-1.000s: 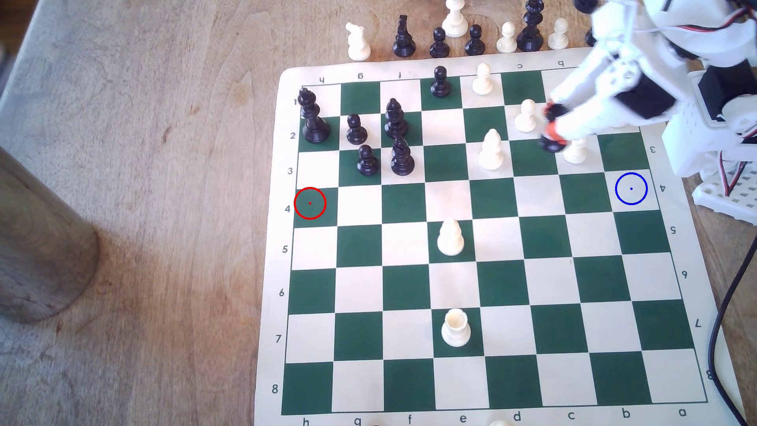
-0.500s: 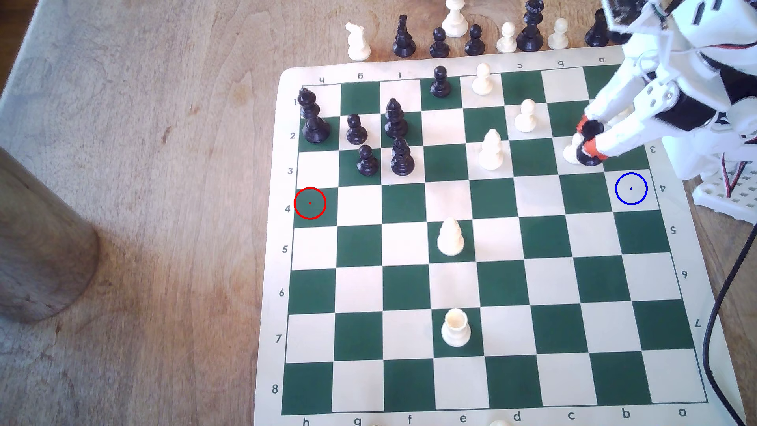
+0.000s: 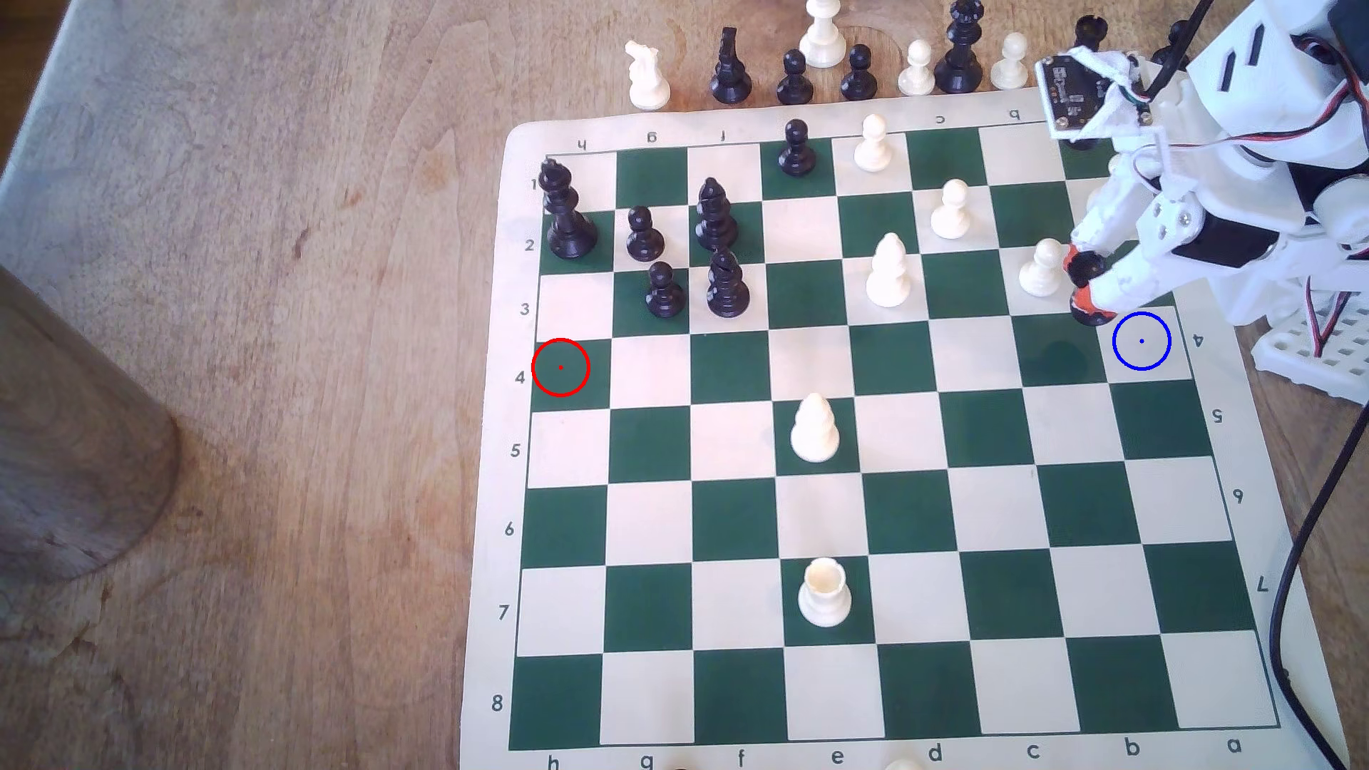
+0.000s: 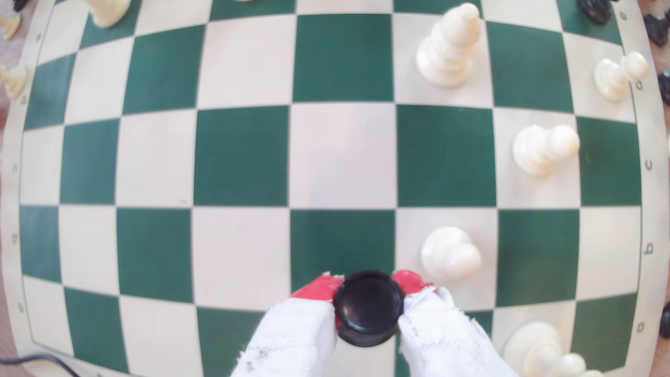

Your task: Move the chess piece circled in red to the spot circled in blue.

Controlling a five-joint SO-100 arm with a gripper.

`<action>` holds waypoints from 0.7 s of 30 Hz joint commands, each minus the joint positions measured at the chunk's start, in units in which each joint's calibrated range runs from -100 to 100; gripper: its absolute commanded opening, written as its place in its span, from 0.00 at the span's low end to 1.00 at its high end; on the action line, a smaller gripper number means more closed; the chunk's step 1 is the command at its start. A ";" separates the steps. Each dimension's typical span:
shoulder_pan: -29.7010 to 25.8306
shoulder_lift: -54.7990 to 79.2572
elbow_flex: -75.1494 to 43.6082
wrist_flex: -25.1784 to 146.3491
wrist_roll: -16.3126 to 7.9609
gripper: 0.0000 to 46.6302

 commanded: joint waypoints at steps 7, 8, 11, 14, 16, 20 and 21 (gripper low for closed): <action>-3.62 6.81 -0.42 0.37 -1.12 0.00; -3.77 7.66 -0.33 0.13 -1.12 0.00; -3.77 9.53 2.76 -1.68 -0.98 0.00; -3.46 12.16 3.03 -2.66 -1.12 0.00; -3.46 13.43 2.94 -2.66 -0.98 0.00; -3.46 19.72 2.94 -4.13 -0.44 0.00; -3.38 19.97 2.85 -4.13 -0.44 0.00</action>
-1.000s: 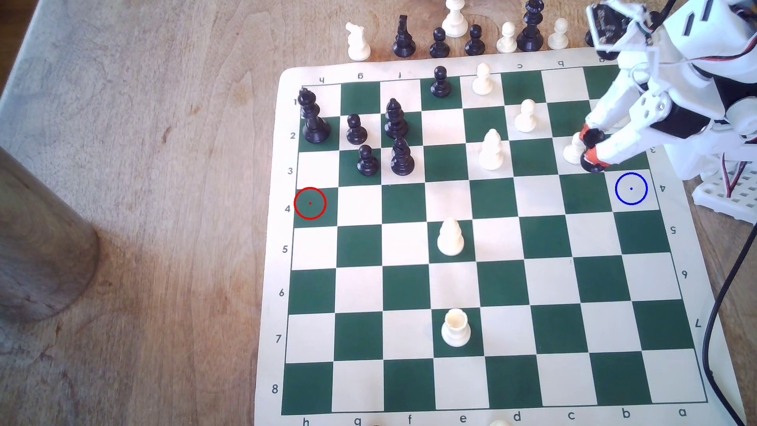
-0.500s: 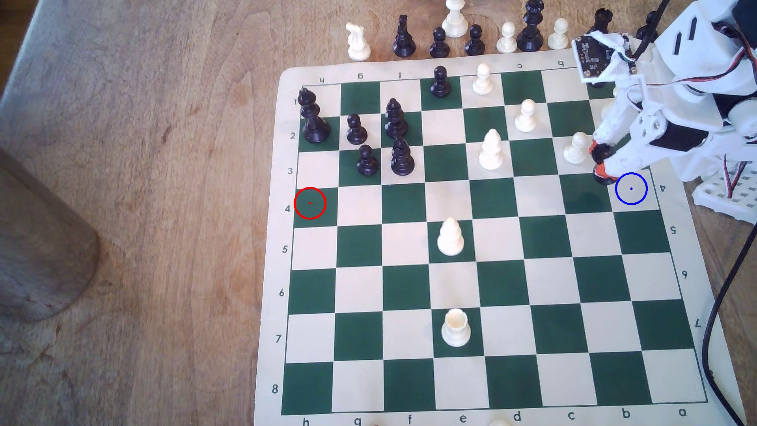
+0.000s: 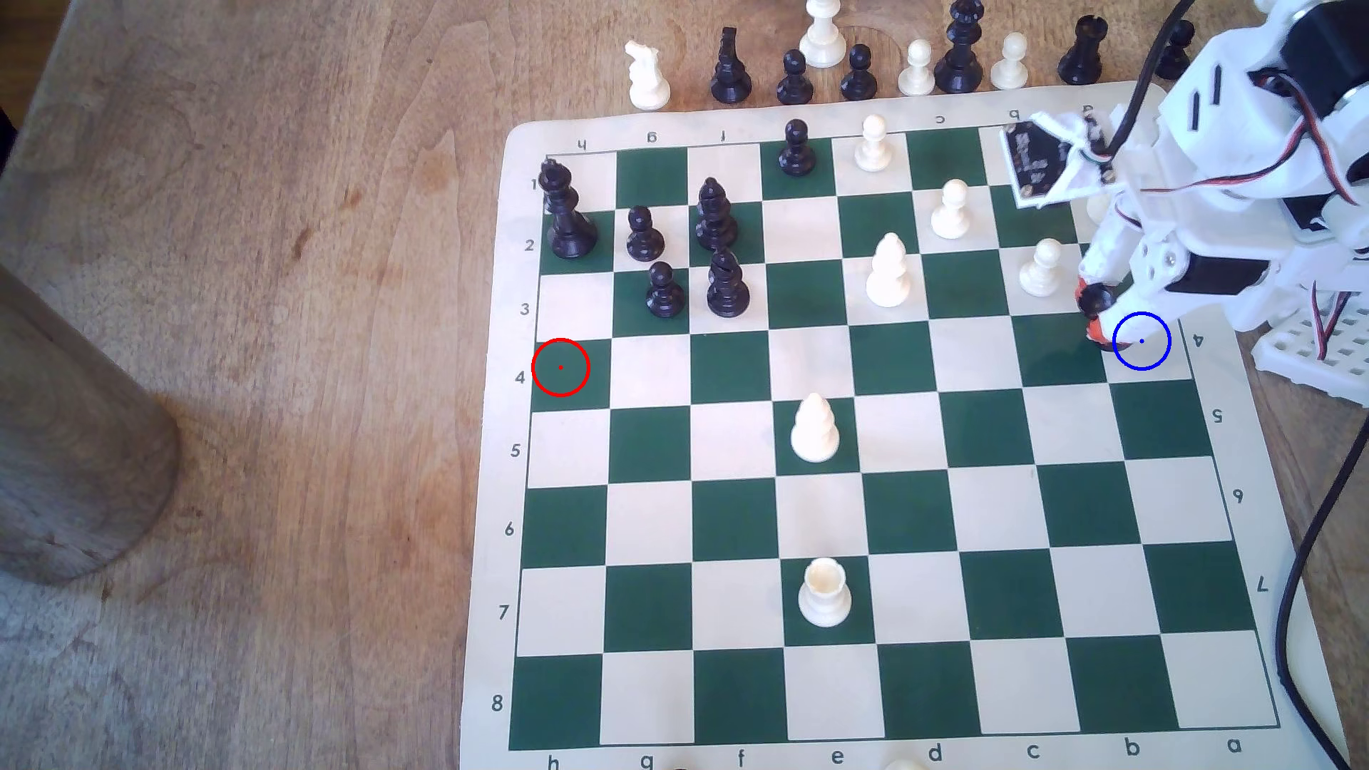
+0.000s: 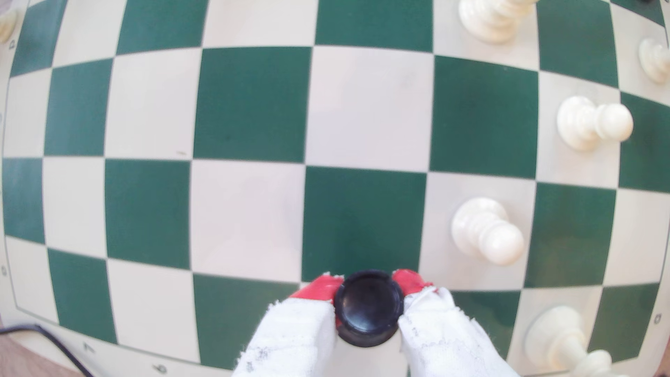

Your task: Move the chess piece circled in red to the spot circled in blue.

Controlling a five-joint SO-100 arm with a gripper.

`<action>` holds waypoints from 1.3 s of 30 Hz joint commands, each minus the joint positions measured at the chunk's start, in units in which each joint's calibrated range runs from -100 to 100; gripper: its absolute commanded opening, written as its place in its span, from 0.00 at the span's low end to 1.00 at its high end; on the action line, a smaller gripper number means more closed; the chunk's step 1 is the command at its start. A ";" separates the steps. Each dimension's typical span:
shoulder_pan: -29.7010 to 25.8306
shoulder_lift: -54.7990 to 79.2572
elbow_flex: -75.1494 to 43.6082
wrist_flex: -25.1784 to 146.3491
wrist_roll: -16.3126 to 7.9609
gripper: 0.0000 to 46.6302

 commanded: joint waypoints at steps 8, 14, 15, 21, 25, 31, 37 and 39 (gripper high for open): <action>0.08 6.24 1.31 0.24 0.15 0.00; 0.24 6.49 1.13 -0.90 -0.15 0.00; 0.16 6.41 1.13 -0.49 -0.15 0.00; 0.24 6.66 1.40 0.49 0.83 0.09; 0.08 7.42 1.22 0.73 1.07 0.17; 1.17 7.00 0.68 2.04 1.47 0.34; 2.50 5.81 -0.96 1.96 2.30 0.48; 3.36 4.45 -1.86 1.88 2.49 0.52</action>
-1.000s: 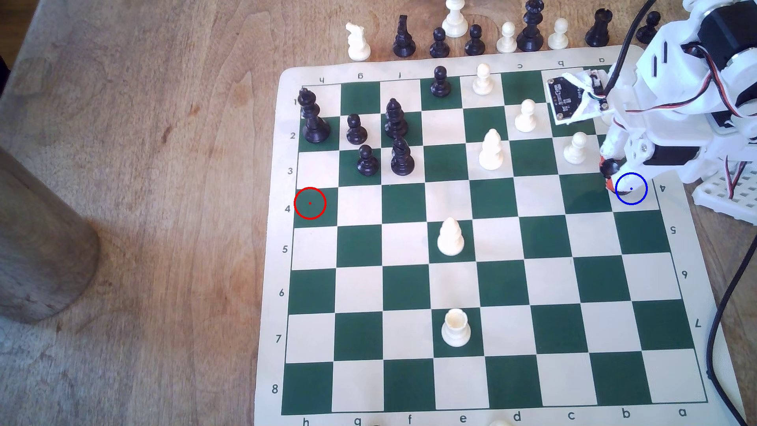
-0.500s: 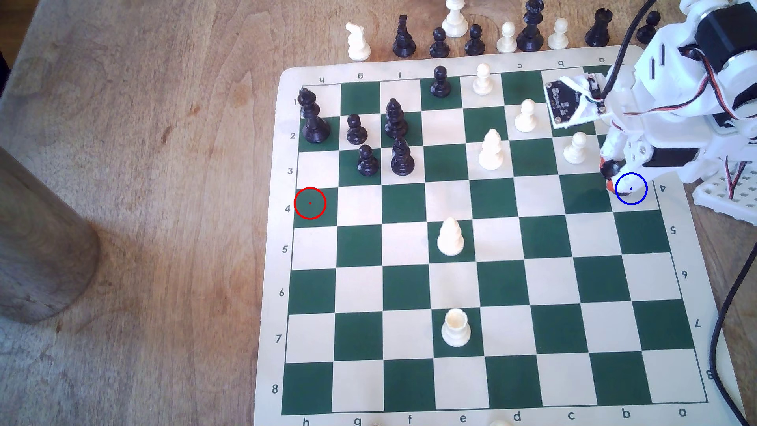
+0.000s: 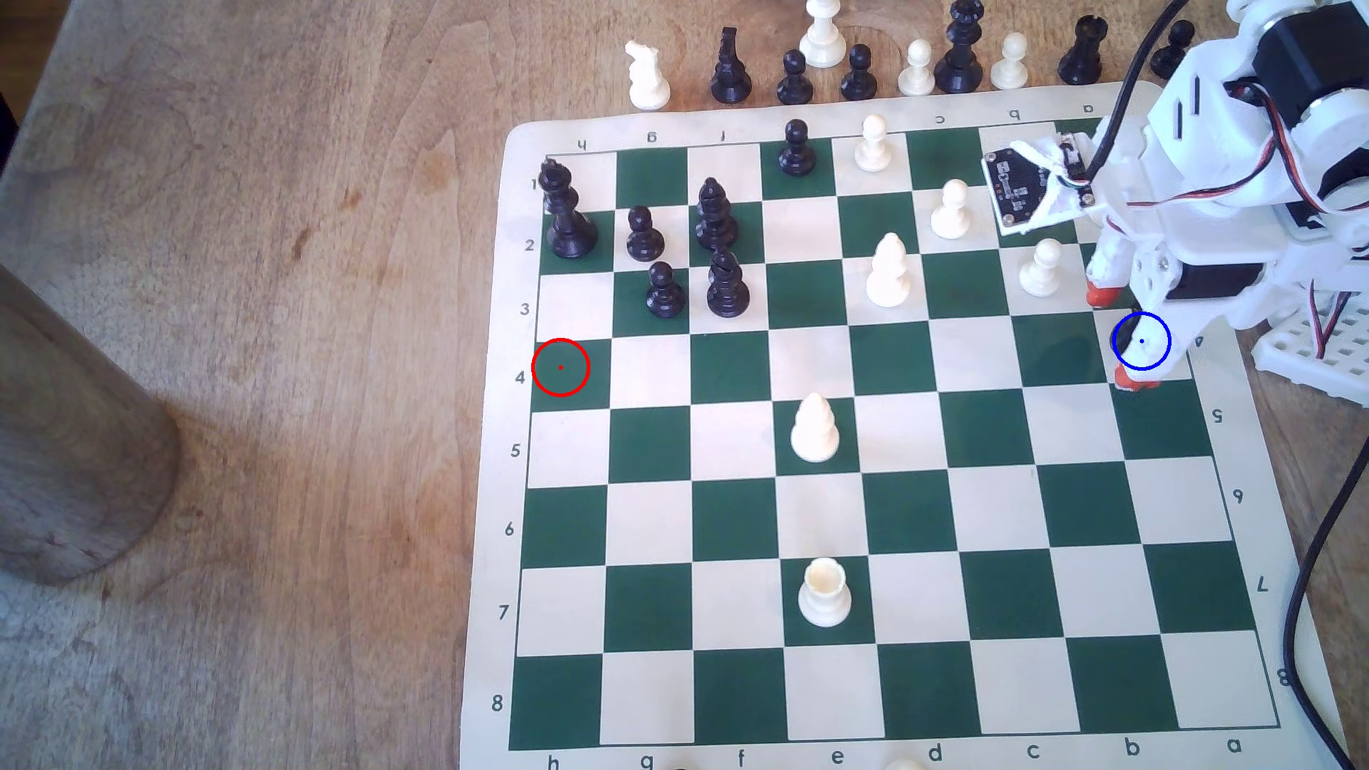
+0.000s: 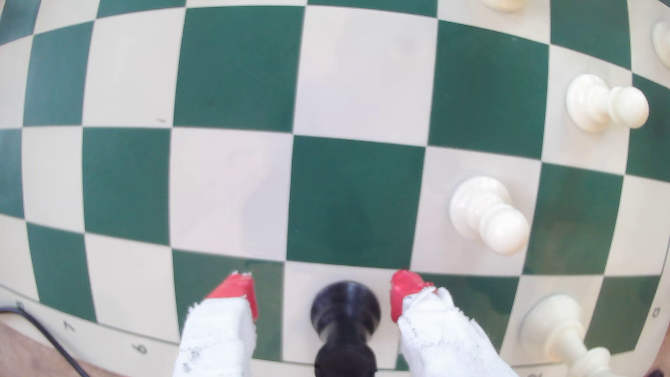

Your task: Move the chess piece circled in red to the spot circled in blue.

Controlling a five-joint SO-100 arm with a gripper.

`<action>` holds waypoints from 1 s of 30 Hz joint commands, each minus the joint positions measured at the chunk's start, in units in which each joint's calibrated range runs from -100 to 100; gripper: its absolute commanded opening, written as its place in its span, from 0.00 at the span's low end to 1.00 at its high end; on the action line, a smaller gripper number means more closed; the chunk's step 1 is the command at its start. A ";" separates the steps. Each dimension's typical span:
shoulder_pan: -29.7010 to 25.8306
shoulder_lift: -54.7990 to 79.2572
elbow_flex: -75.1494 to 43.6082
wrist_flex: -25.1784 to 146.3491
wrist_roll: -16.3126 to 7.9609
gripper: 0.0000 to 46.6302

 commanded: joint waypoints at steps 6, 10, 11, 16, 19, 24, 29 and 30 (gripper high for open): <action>3.84 -1.50 -6.58 3.90 1.27 0.55; 6.50 -2.86 -12.11 4.88 1.90 0.57; 6.66 -3.03 -13.10 5.46 2.00 0.57; 7.44 -3.88 -18.73 12.42 3.13 0.58; 7.60 -4.39 -20.27 15.12 3.42 0.58; 8.46 -5.15 -22.80 19.22 4.00 0.58; 10.49 -6.34 -28.70 21.59 4.40 0.61; 10.81 -6.60 -29.06 21.67 4.40 0.63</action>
